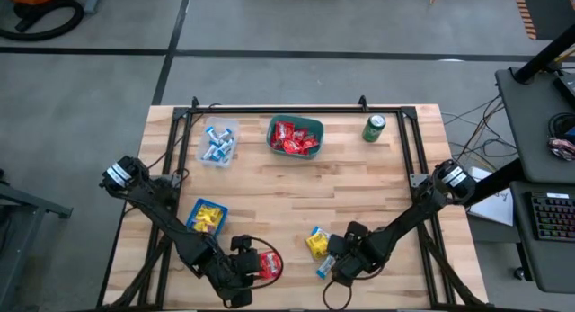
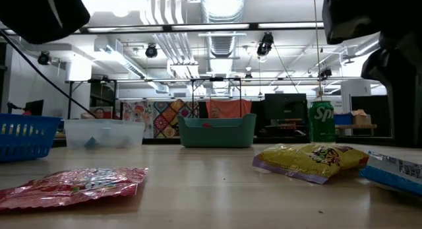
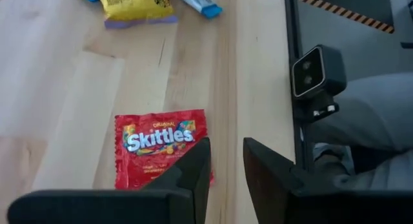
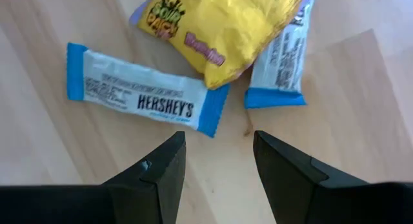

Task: Sort candy
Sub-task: Put the white candy into the transparent bin

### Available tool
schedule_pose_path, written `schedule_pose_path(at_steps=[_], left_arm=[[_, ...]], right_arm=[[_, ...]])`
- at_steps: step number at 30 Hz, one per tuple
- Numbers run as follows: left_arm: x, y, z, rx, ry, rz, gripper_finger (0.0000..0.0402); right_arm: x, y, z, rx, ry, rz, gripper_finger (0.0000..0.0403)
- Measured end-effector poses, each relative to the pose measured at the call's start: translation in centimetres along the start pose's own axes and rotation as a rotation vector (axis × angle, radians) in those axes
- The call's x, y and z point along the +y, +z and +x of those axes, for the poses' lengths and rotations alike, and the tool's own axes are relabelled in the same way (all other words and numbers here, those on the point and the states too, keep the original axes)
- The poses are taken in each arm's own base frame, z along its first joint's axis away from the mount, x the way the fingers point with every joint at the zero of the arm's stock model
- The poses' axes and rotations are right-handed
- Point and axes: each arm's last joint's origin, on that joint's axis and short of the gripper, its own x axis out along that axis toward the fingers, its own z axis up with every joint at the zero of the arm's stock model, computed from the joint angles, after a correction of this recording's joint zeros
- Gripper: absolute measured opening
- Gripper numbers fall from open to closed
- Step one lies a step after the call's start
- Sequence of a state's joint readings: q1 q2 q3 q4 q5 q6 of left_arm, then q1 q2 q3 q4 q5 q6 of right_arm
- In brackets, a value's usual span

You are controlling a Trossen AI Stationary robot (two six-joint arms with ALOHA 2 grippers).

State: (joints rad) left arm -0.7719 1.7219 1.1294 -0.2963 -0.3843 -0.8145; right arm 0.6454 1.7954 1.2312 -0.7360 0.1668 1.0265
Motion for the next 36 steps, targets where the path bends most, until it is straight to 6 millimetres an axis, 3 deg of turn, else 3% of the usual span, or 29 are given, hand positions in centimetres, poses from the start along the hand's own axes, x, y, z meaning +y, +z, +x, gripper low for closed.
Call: schedule_pose_path(at_steps=[9, 22, 31, 36], left_arm=[[0.1, -0.8, 1.3, 0.027, 0.029, 0.008, 0.0078], [0.1, -0.8, 1.3, 0.028, 0.031, 0.006, 0.0078], [0.1, -0.8, 1.3, 0.027, 0.031, 0.008, 0.0078], [0.2, -0.8, 1.4, 0.019, 0.043, 0.010, 0.0078]], right_arm=[[-0.9, 1.4, 0.3, -0.008, -0.015, -0.018, 0.0181], [-3.1, 3.9, 0.9, -0.061, -0.083, 0.002, 0.0206], [-3.3, 4.1, 3.3, -0.023, -0.135, -0.060, 0.0206], [-3.4, 4.1, 3.6, -0.017, -0.142, -0.075, 0.0195]])
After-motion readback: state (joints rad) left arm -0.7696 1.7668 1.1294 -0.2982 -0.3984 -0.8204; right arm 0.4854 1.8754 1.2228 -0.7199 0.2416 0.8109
